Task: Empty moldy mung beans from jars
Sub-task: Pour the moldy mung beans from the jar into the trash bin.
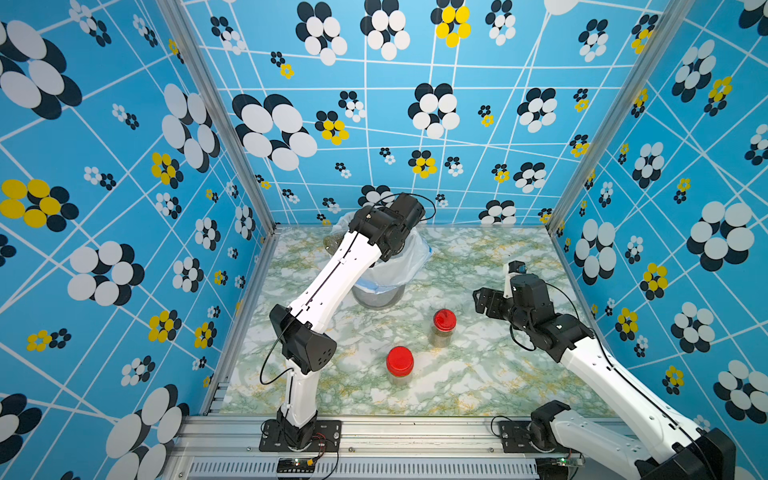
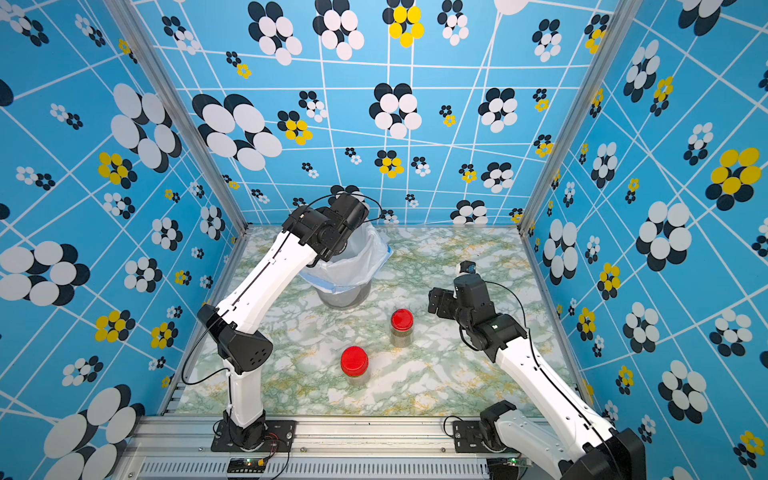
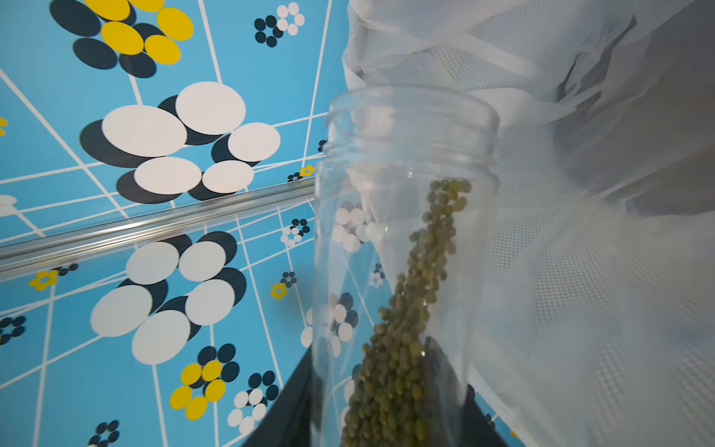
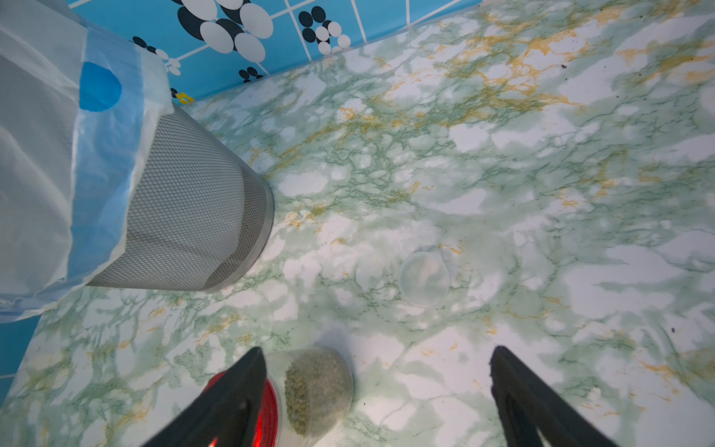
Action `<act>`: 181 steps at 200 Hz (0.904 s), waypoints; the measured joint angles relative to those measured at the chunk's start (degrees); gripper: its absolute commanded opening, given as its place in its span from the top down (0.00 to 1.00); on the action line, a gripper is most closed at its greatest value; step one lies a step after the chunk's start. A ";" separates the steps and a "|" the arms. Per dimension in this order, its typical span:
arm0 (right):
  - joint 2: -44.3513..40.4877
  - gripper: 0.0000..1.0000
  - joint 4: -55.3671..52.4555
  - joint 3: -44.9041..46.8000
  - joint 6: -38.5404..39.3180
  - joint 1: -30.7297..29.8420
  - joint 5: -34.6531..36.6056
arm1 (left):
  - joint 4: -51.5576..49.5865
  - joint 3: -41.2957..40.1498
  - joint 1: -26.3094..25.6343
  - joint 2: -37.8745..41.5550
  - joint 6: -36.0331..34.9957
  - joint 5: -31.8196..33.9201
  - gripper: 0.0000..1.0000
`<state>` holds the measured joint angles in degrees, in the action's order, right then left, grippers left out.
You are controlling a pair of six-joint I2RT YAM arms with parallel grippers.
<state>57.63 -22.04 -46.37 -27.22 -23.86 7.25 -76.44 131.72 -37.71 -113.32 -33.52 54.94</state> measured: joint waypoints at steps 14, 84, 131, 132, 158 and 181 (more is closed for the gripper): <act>-0.17 0.07 -0.07 0.00 0.00 0.00 0.00 | 0.92 -1.09 -0.31 -0.33 -1.99 1.51 0.82; -0.33 0.08 0.15 0.81 -0.07 0.00 -0.26 | 4.15 -3.10 -1.70 -0.79 -7.85 2.93 0.81; -0.09 0.08 0.17 0.94 -0.20 0.00 -0.35 | 4.24 -3.93 -1.75 -0.79 -8.11 2.93 0.81; -0.09 0.08 0.17 0.94 -0.20 0.00 -0.35 | 4.24 -3.96 -1.75 -0.79 -8.11 2.93 0.81; -0.09 0.08 0.17 0.94 -0.20 0.00 -0.35 | 4.26 -3.96 -1.75 -0.79 -8.11 2.95 0.81; -0.09 0.08 0.17 0.94 -0.20 0.00 -0.35 | 4.26 -4.28 -1.75 -0.79 -8.11 2.95 0.81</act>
<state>57.54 -21.87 -45.43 -27.42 -23.86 6.90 -72.18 127.44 -39.46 -114.10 -41.63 57.89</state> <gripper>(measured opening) 0.920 0.409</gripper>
